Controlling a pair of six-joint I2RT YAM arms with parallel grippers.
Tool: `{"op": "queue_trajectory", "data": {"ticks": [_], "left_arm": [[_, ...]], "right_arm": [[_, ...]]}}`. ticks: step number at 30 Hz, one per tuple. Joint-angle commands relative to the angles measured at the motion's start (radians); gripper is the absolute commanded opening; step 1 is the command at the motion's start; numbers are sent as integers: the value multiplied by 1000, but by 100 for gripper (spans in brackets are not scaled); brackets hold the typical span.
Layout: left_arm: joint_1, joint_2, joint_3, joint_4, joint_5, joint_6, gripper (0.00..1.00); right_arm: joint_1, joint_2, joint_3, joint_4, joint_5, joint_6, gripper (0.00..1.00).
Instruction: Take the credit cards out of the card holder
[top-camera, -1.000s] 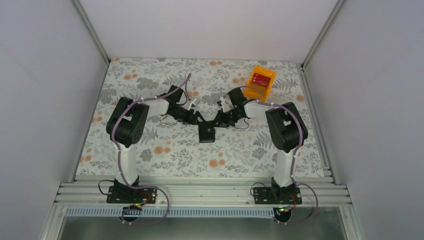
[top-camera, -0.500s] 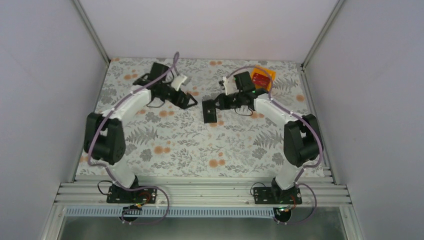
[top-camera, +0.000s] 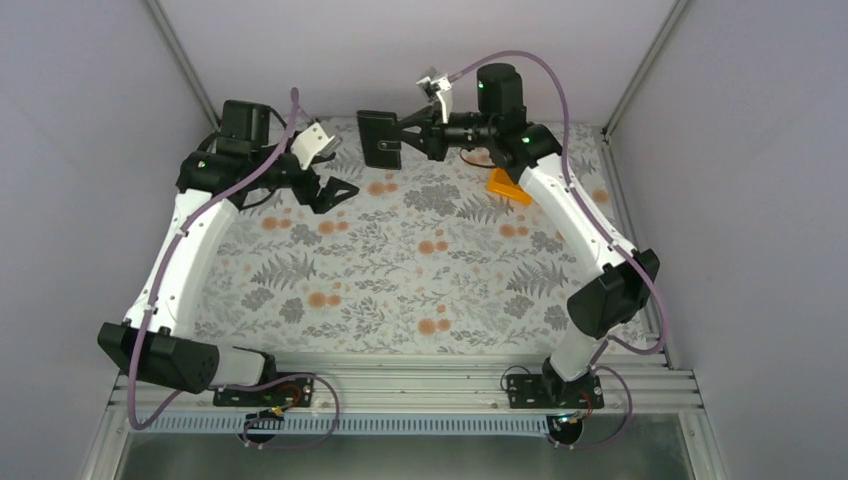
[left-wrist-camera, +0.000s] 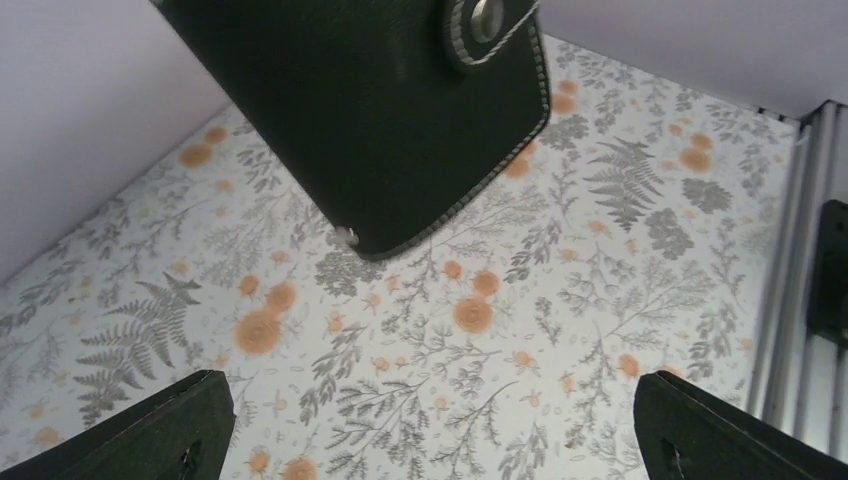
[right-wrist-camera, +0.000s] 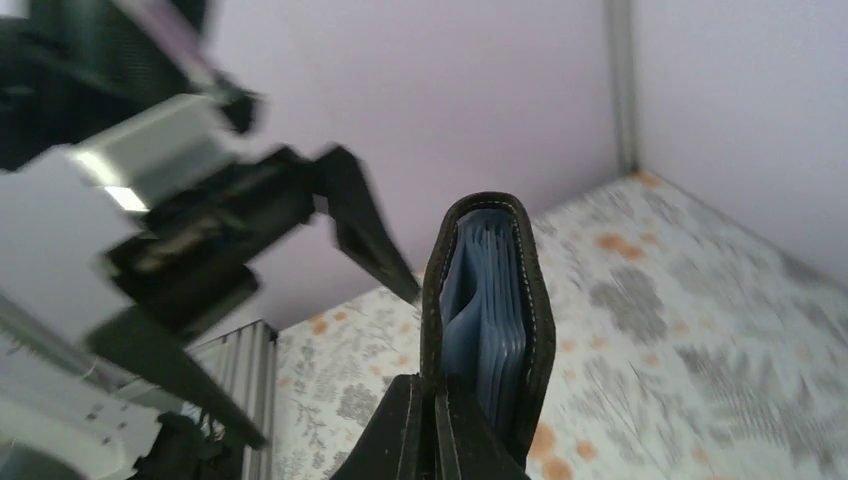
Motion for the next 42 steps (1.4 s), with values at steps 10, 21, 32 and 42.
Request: {"op": "queue_trajectory", "data": {"ticks": [10, 21, 32, 42], "left_arm": [[9, -197, -160, 117, 343, -232, 100], [15, -277, -186, 120, 352, -235, 19], [97, -331, -255, 285, 85, -550, 2], [122, -345, -306, 319, 30, -647, 2]], "right_arm": [[132, -79, -5, 45, -280, -226, 4], [151, -72, -10, 33, -268, -259, 4], [163, -68, 51, -11, 519, -23, 52], [457, -68, -17, 105, 856, -115, 49]]}}
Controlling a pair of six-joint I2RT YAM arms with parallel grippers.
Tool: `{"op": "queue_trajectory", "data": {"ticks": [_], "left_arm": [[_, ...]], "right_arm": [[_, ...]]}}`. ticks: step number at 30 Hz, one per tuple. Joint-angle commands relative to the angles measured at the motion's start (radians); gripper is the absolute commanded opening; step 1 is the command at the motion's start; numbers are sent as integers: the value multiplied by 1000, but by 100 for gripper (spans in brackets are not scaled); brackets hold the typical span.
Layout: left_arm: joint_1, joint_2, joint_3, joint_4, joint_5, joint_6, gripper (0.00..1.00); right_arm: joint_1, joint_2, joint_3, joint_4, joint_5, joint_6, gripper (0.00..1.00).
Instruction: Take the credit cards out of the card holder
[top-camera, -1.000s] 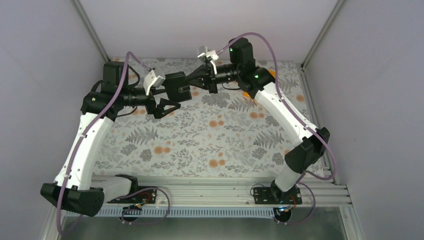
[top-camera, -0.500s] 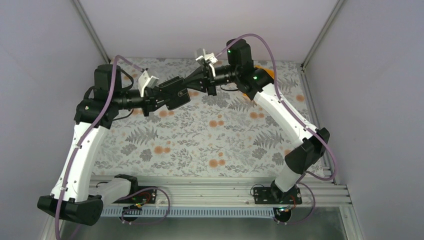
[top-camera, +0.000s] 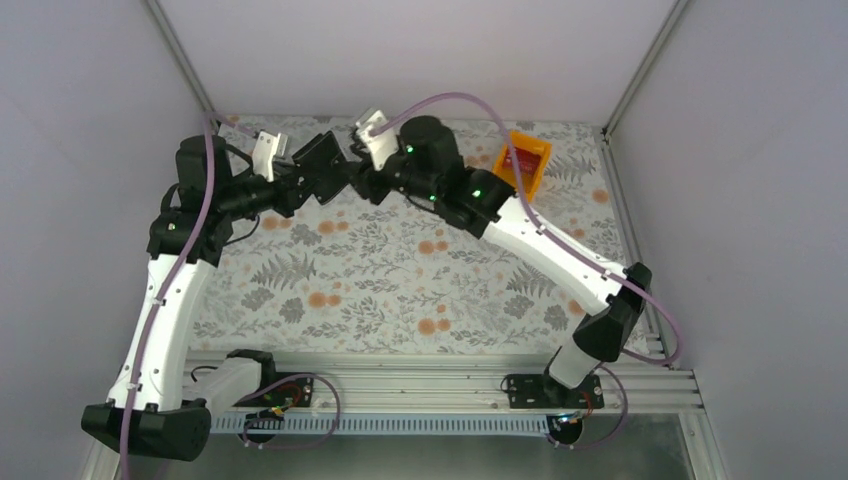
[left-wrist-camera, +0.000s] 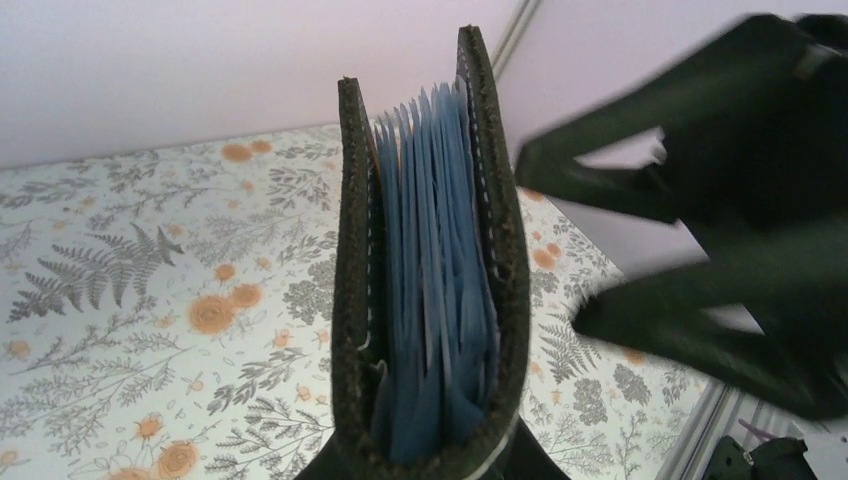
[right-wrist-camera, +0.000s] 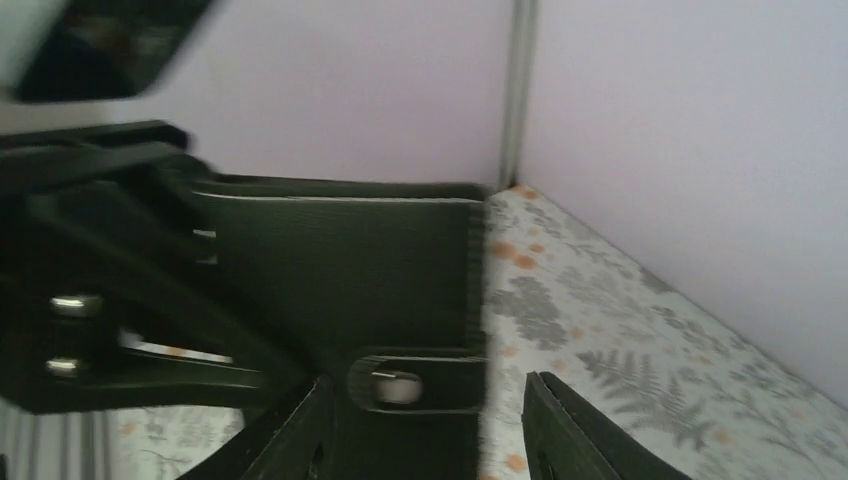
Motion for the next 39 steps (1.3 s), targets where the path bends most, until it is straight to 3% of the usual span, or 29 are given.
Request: {"op": "queue_trajectory", "data": {"ticks": [1, 7, 22, 34, 37, 39], "left_arm": [[6, -25, -21, 51, -24, -63, 2], [13, -38, -32, 62, 5, -73, 2], [13, -29, -43, 67, -24, -64, 2], [14, -20, -42, 68, -23, -57, 2], [14, -21, -47, 67, -15, -55, 2], [14, -25, -58, 69, -6, -58, 2]], "right_arm": [[83, 56, 64, 45, 150, -35, 47], [97, 144, 163, -7, 203, -53, 33], [103, 107, 59, -40, 93, -105, 45], [106, 145, 85, 4, 289, -67, 19], [106, 143, 85, 5, 371, -43, 5], [104, 136, 79, 8, 415, -33, 4]]}}
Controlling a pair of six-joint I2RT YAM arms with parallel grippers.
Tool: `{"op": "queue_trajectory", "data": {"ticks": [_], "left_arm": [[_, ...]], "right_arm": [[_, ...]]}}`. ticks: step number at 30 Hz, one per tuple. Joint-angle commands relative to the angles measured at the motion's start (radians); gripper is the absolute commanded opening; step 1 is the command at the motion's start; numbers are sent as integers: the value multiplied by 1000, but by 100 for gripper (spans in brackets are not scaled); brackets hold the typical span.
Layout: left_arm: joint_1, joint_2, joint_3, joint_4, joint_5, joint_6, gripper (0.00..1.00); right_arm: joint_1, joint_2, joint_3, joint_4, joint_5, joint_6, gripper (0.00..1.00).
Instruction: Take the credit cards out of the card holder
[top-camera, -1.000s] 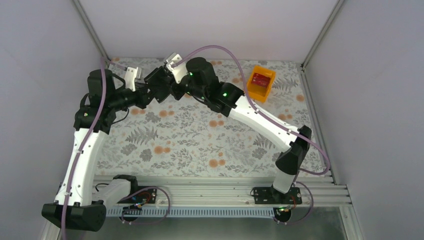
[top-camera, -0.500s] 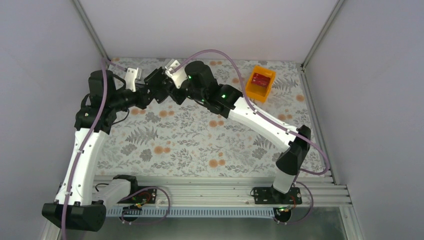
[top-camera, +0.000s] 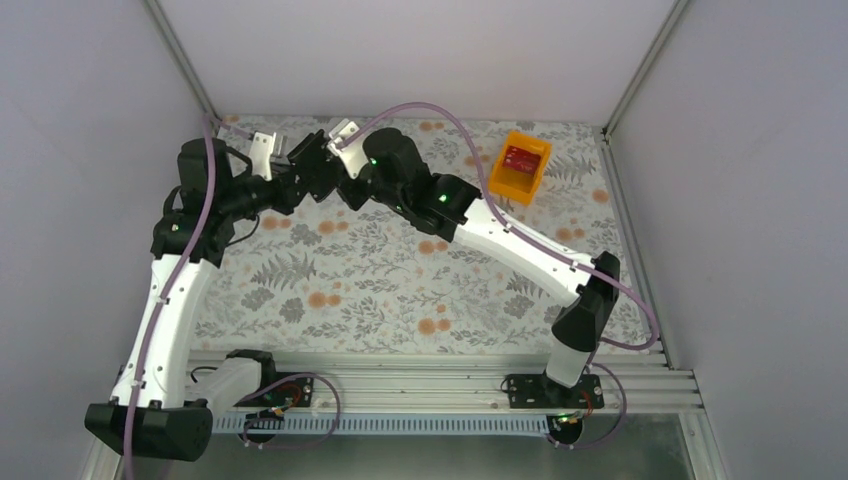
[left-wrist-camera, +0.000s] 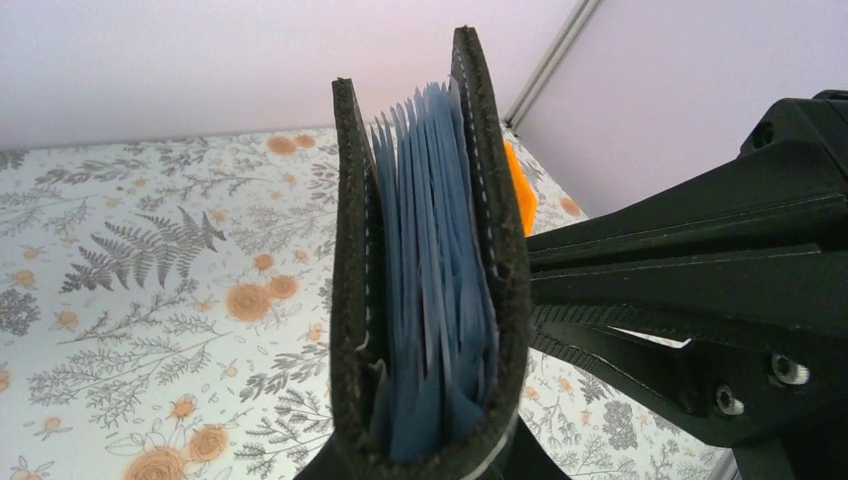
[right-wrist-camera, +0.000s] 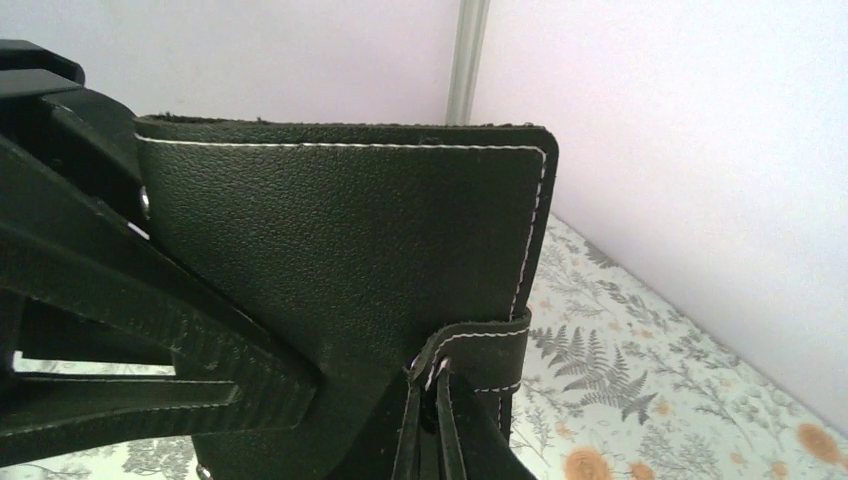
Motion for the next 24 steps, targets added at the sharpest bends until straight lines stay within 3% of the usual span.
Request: {"op": "queue_trajectory", "data": {"ticks": [1, 7, 11, 18, 21, 24], "left_arm": [[-3, -21, -20, 27, 64, -8, 2], [-4, -33, -74, 30, 49, 1, 2], [-4, -32, -89, 29, 45, 35, 2], [-4, -34, -104, 32, 64, 82, 2], [-3, -33, -104, 31, 199, 146, 3], [-3, -18, -103, 29, 283, 163, 2]], "right_arm": [[-14, 1, -3, 23, 217, 34, 4], [-79, -32, -45, -1, 248, 53, 4], [-148, -85, -90, -13, 189, 69, 4], [-230, -183, -190, -4, -197, -25, 4], [-240, -244, -258, 48, -432, -55, 5], [-241, -281, -299, 91, -583, -74, 15]]}}
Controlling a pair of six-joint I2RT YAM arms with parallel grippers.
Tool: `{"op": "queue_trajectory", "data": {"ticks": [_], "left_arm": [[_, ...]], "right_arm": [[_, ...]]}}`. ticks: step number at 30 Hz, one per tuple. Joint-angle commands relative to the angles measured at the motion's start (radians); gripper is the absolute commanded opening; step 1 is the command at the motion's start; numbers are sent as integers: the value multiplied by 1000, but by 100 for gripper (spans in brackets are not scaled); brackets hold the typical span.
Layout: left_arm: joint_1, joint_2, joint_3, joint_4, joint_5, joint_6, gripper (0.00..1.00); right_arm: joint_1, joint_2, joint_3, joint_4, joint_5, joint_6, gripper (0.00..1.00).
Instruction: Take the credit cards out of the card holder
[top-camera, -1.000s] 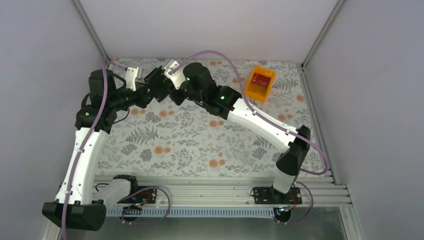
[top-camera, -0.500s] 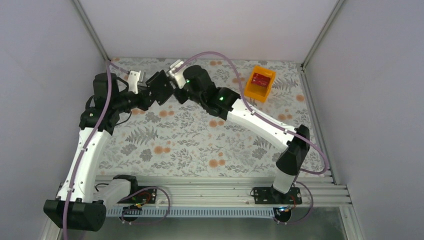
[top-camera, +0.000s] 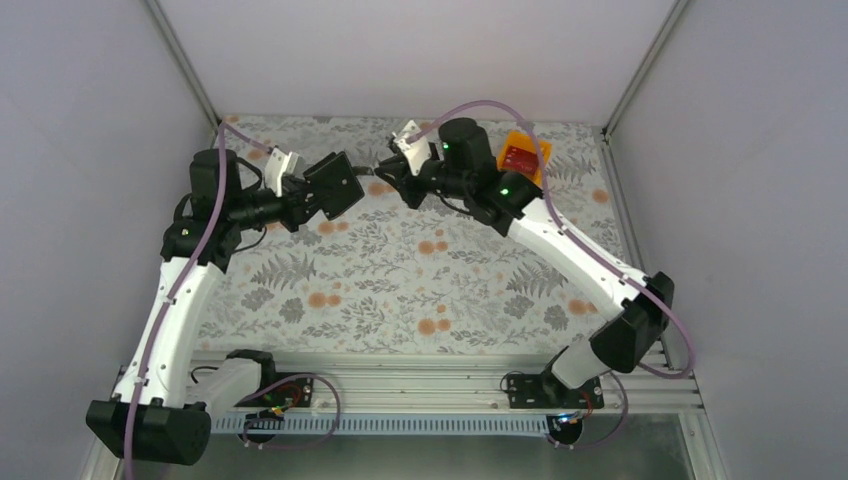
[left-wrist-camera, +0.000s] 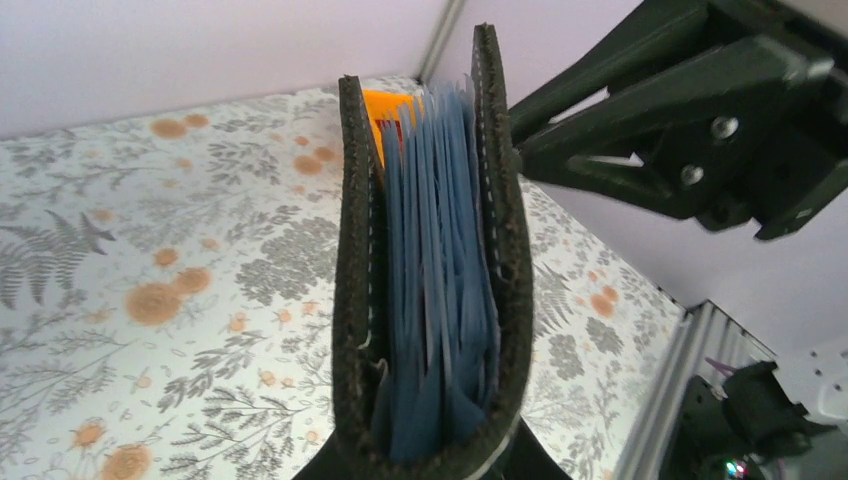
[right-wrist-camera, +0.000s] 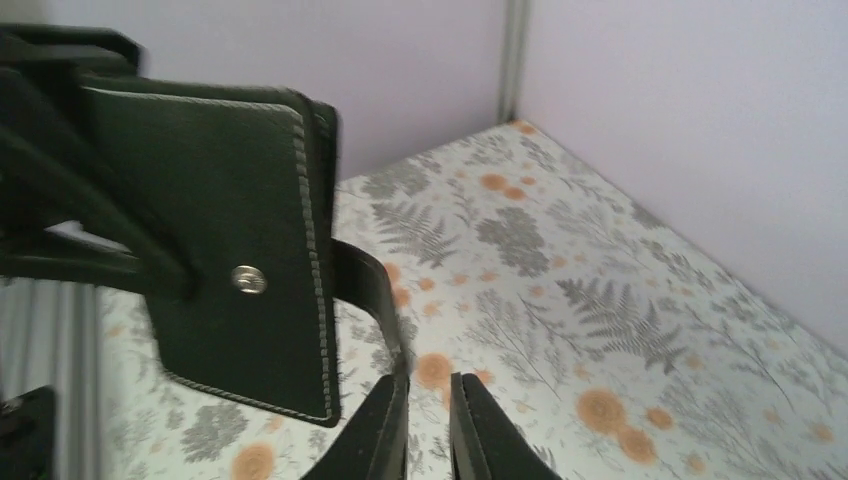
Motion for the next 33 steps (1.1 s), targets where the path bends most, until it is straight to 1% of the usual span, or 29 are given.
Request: {"op": "queue_trajectory", "data": {"ticks": [1, 4, 9, 10, 13, 15, 17, 20, 22, 24, 29, 31, 33], "left_arm": [[13, 2, 6, -26, 138, 67, 2], [10, 9, 37, -43, 148, 91, 2], [8, 1, 42, -59, 181, 115, 2], [7, 1, 41, -60, 179, 121, 2], [7, 13, 47, -66, 175, 141, 2], [3, 15, 54, -77, 178, 163, 3], [-3, 9, 63, -103, 194, 204, 2], [-6, -5, 66, -147, 264, 271, 2], [-10, -6, 65, -163, 296, 299, 2], [-10, -6, 72, -165, 308, 311, 2], [-17, -1, 84, -193, 362, 359, 2], [-21, 1, 73, -194, 364, 367, 2], [-24, 4, 66, -186, 361, 364, 2]], "right_arm": [[-26, -73, -36, 85, -225, -47, 16], [-53, -66, -40, 104, -192, -34, 18], [-98, -39, -12, 83, -270, -2, 24], [-101, -41, -15, 83, -285, -4, 28], [-104, -47, -15, 74, -361, -29, 44], [-105, -41, 4, 67, -434, -43, 49], [-105, -20, 40, 47, -493, -61, 49], [-105, 28, 95, -10, -508, -84, 49], [-105, 42, 108, -35, -553, -107, 49], [-95, 47, 112, -48, -588, -119, 50], [-79, 42, 105, -104, -581, -167, 50], [-79, 46, 108, -128, -612, -188, 50], [-75, 53, 114, -144, -641, -207, 53]]}}
